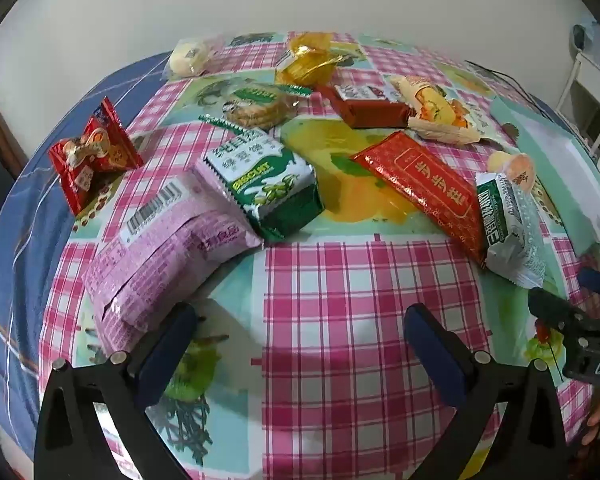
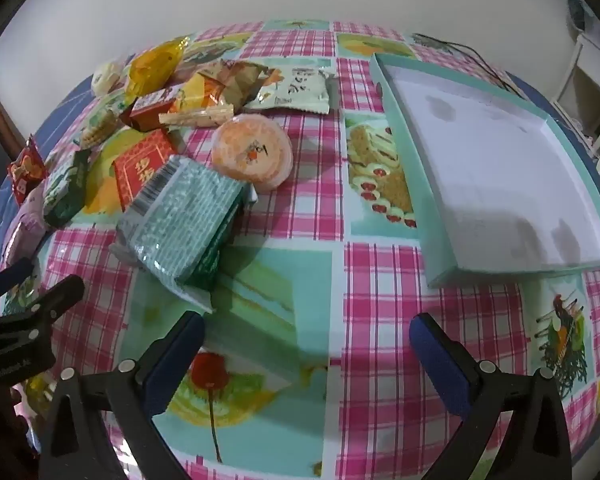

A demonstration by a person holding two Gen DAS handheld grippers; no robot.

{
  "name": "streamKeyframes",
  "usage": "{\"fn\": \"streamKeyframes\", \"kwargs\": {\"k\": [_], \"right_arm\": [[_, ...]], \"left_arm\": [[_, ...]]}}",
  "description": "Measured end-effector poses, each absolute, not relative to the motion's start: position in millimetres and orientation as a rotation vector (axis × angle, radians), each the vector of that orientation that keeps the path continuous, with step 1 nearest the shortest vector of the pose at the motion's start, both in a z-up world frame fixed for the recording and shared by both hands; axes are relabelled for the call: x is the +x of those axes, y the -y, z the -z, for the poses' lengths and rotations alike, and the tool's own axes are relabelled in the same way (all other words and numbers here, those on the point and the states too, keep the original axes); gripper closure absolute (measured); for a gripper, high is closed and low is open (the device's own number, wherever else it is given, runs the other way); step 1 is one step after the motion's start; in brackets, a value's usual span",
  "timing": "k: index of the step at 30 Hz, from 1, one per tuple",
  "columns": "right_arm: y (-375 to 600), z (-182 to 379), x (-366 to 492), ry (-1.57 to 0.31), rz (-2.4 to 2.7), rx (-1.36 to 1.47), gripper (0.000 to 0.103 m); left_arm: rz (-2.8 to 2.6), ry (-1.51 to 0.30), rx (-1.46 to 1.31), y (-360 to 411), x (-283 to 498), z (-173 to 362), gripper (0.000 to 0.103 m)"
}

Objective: Organize snacks

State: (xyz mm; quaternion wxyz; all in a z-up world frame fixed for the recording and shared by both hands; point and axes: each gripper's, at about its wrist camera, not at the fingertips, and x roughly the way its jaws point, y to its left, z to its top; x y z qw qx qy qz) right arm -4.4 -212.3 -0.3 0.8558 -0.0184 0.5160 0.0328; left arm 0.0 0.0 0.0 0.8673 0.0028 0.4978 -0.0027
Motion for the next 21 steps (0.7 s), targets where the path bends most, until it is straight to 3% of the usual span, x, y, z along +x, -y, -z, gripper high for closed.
{"fn": "streamKeyframes", "kwargs": {"k": [7, 21], "right_arm": [[215, -11, 14, -1.088, -0.066, -0.031, 0.000], [215, -6, -4, -0.919, -0.087, -0.039, 0.000]], "left_arm": [[0.055, -0.944, 0.003, -5, -2, -3, 0.000], [0.047, -0.924, 0.015, 0, -6, 0, 0.000]]}}
